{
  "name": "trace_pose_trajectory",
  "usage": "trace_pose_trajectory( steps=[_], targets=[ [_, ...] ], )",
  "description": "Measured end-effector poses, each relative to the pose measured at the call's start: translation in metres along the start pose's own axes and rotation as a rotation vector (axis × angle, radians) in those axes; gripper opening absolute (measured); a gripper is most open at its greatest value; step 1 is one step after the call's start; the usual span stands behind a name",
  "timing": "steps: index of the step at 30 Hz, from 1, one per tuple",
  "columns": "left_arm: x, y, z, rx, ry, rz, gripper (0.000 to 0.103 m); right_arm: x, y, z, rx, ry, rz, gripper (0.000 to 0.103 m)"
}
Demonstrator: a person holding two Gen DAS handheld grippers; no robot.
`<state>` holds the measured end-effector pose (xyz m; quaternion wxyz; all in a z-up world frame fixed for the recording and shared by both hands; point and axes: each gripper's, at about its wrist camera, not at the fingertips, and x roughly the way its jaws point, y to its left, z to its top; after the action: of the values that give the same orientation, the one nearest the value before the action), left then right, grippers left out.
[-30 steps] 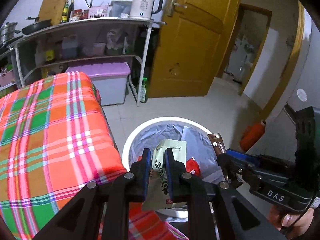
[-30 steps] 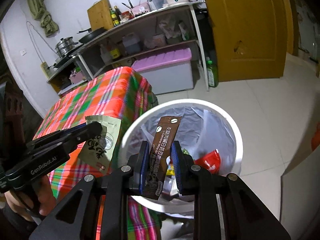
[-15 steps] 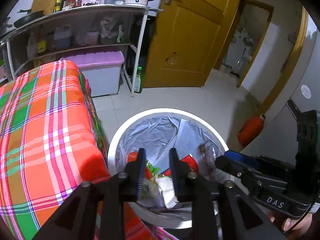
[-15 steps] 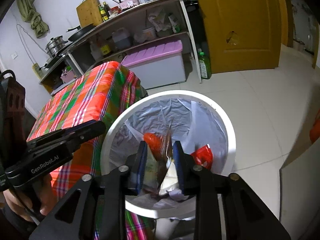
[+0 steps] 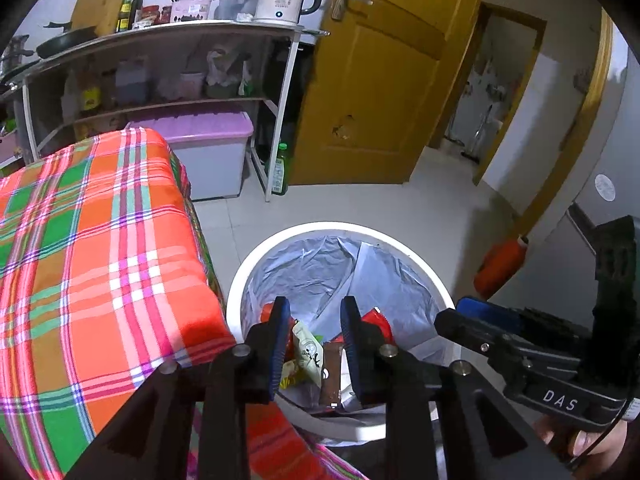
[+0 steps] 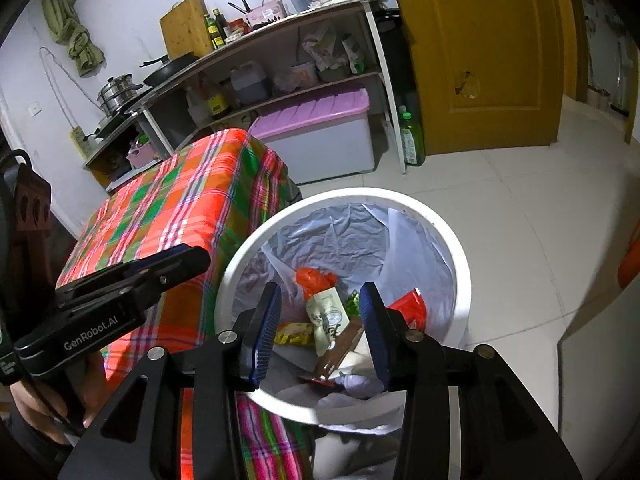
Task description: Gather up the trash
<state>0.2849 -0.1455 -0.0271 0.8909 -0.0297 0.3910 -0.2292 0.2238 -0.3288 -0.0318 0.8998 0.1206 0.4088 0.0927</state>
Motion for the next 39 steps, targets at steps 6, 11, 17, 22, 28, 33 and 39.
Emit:
trace_pose_trajectory(
  steps=[6, 11, 17, 22, 28, 33, 39],
  targets=[
    [-0.028, -0.002, -0.007, 0.006, -0.04, 0.008, 0.026, -0.022, 0.016, -0.005, -0.031, -0.031, -0.006, 0.042],
    [-0.057, -0.002, -0.017, 0.013, -0.076, 0.02, 0.026, -0.04, 0.029, -0.011, -0.057, -0.055, -0.009, 0.042],
    [-0.09, -0.003, -0.033, 0.015, -0.111, 0.046, 0.026, -0.064, 0.051, -0.022, -0.104, -0.086, -0.004, 0.042],
    [-0.113, -0.003, -0.047, 0.026, -0.128, 0.067, 0.026, -0.078, 0.066, -0.036, -0.144, -0.101, -0.008, 0.042],
    [-0.139, -0.001, -0.065, 0.028, -0.148, 0.105, 0.028, -0.092, 0.079, -0.05, -0.171, -0.115, -0.007, 0.042],
    [-0.159, -0.001, -0.081, 0.016, -0.17, 0.14, 0.036, -0.101, 0.087, -0.063, -0.193, -0.12, -0.009, 0.042],
    [-0.175, 0.0, -0.097, 0.0, -0.178, 0.166, 0.036, -0.11, 0.097, -0.074, -0.231, -0.132, -0.017, 0.042]
  ],
)
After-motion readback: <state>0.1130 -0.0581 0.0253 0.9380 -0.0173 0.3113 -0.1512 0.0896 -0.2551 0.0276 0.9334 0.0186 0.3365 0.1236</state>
